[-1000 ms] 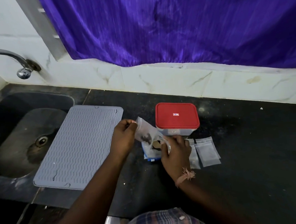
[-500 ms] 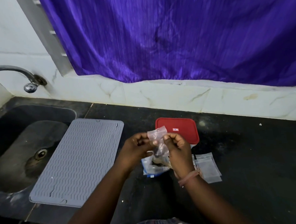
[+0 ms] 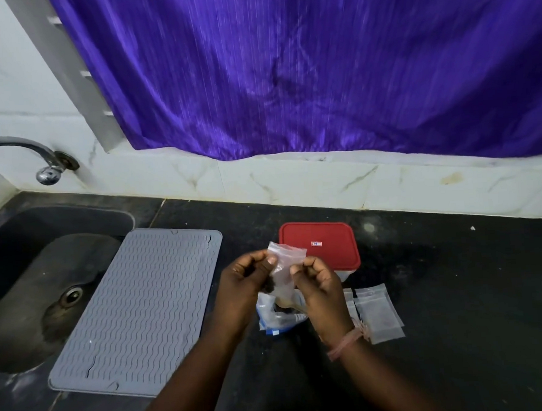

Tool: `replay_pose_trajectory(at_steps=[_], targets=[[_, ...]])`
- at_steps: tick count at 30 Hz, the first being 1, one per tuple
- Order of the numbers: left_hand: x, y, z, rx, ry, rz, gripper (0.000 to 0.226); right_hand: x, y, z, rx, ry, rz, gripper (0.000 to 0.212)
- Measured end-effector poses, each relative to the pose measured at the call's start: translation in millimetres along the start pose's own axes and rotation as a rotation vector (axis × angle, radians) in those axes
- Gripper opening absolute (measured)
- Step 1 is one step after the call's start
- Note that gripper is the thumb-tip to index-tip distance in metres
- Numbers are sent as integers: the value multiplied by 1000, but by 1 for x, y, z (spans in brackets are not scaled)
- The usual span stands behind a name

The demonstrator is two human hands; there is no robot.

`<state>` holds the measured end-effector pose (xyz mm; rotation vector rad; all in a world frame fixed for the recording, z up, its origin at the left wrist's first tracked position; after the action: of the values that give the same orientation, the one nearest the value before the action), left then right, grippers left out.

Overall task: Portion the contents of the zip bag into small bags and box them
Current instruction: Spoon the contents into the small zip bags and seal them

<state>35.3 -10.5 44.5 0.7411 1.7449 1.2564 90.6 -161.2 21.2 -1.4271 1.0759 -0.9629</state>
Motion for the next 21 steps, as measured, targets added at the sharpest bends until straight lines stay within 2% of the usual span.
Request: replay_pose_trajectory(at_steps=[3, 7, 21], targets=[[2, 2, 1, -18, 2, 37, 16, 1, -8, 4, 26, 10, -3, 15], [2, 1, 2, -1, -20, 35, 15, 3, -13, 7, 59, 49, -31, 9], [-14, 3, 5, -17, -87, 178, 12, -2, -20, 5, 85, 27, -104, 14]])
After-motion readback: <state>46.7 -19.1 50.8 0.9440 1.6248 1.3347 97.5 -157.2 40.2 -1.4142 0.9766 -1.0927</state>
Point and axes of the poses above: each hand's wrist, its own z-axis towards the middle knuckle, its own x-axis out of the back of the hand, y = z × x, the point moved 8 cm from there along z, towards the middle knuckle, and after that the axes turned 11 degrees about -z, right-handed, at the moved point
